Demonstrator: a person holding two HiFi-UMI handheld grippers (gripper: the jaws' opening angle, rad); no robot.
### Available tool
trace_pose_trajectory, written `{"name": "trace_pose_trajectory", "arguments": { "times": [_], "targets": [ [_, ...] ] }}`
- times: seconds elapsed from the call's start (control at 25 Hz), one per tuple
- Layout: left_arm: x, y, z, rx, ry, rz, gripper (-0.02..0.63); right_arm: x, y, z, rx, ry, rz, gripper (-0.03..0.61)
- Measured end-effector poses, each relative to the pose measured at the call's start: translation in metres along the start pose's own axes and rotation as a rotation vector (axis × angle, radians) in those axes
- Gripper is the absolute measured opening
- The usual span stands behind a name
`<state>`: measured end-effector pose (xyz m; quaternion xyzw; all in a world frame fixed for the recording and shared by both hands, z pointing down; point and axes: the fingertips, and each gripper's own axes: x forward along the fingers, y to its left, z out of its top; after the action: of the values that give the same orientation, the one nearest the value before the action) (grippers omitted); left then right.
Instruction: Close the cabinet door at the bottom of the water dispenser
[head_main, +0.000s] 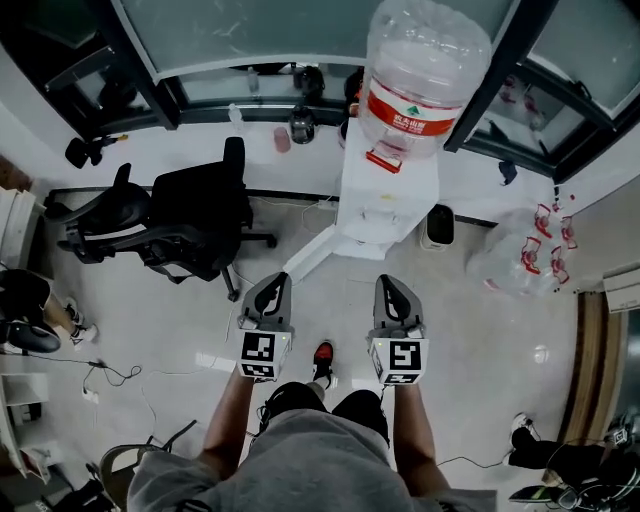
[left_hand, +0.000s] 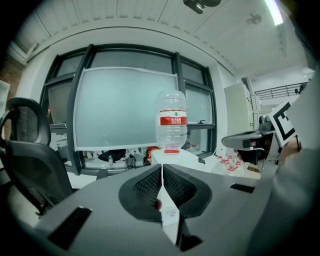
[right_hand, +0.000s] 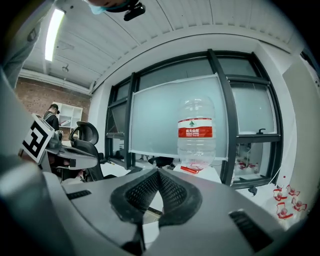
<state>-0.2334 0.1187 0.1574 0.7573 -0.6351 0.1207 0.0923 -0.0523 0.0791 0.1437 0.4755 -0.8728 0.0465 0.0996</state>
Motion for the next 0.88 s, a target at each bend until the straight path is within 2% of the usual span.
{"name": "trace_pose_trajectory", "arguments": {
  "times": [0.44,0.88],
  "targets": [
    [0.052,0.049,-0.057,-0.026,0.063,0.041,0.029,0.094,0.035,-0.048,-0.018,0.082,0.132,0.017],
    [0.097,0.089,-0.162,-0.119,0.114,0.151,0.029,0.179,0.065,-0.145,-0.027,0.129,0.275,0.017]
  ]
}}
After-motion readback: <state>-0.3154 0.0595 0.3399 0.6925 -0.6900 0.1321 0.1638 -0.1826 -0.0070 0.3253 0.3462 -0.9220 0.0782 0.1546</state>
